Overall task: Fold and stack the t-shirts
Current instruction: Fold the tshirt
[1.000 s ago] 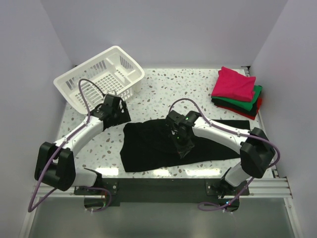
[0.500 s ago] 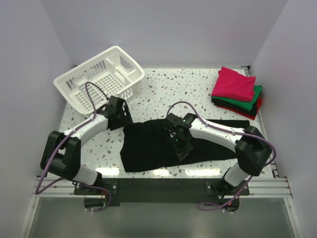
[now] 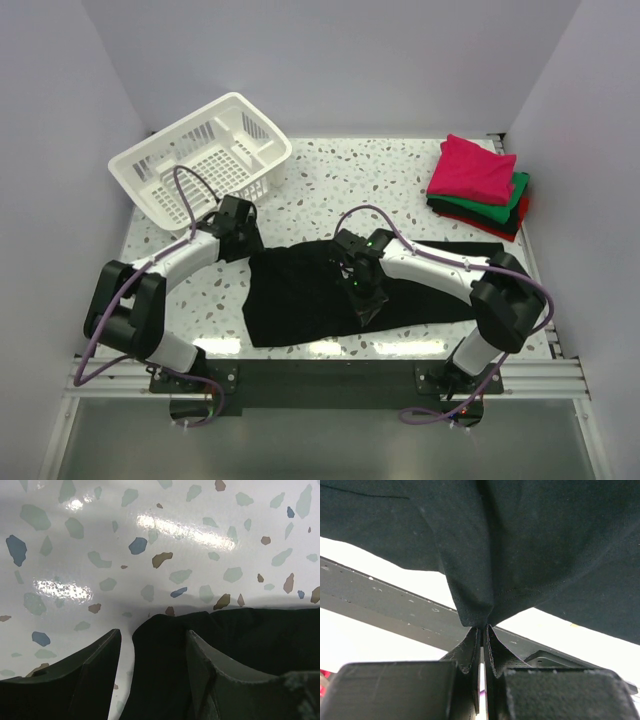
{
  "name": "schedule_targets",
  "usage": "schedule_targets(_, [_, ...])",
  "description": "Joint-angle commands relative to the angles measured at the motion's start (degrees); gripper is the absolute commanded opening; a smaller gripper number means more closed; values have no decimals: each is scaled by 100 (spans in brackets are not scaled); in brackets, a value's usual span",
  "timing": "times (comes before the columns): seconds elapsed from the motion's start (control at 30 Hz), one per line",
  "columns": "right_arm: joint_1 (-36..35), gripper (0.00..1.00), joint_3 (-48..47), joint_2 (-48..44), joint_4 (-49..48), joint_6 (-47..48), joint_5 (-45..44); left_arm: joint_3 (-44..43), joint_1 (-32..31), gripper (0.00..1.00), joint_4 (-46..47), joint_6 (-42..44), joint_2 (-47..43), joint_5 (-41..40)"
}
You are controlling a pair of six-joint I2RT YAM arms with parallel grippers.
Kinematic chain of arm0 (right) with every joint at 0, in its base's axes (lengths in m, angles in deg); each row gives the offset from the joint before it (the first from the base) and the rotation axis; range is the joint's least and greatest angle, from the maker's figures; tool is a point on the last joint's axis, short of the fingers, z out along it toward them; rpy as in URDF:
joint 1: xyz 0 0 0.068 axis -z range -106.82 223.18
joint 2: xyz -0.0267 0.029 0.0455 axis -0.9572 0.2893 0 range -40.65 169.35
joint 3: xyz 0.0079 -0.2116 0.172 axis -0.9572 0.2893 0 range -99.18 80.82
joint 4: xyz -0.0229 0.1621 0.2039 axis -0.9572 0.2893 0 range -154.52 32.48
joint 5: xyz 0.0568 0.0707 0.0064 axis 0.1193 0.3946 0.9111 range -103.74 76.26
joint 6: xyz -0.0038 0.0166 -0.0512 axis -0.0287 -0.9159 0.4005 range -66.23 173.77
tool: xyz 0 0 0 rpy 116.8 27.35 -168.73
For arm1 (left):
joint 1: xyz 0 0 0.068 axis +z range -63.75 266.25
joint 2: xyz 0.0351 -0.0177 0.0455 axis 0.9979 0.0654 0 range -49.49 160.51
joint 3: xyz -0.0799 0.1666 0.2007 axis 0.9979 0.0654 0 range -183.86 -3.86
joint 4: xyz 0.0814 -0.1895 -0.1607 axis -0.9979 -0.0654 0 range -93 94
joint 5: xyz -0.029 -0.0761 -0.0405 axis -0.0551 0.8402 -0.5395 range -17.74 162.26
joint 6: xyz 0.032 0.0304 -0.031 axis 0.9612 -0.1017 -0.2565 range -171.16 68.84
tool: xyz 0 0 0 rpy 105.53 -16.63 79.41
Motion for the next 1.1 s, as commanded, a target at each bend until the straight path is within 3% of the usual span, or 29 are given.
schedule_targets(0.0, [-34,0,40,2,-94,110,137,116,46,59,343,-32,-46,86])
schedule_targets(0.13, [-26,0,31,28,-112,163,190,247,55,57,493,-76,-46,218])
schedule_targets(0.27, [-26,1,14,19,-129,233,251,379,55,44,580,-111,16,280])
schedule_targets(0.33, [-26,13,-39,2,-25,277,295,476,55,36,668,-163,-19,280])
schedule_targets(0.37, [-34,29,-82,-50,46,295,295,503,55,33,703,-172,-19,280])
schedule_targets(0.47, [-34,55,-276,-313,441,348,234,520,55,24,783,-164,7,289])
schedule_targets(0.57, [27,71,-539,-490,802,295,-213,485,55,15,801,-111,60,263])
schedule_targets(0.7, [903,73,-619,-578,873,234,-890,432,55,5,783,-67,51,175])
schedule_targets(0.73, [1498,73,-584,-596,786,234,-935,424,55,2,774,-50,51,166])
schedule_targets(0.83, [2344,72,-479,-570,6,277,-1233,432,55,0,818,-23,51,165])
schedule_targets(0.97, [2839,61,-575,-131,-603,243,-1646,389,55,0,801,30,42,96])
schedule_targets(1.07, [3164,59,-558,264,-972,163,-1901,318,55,0,730,100,7,-88])
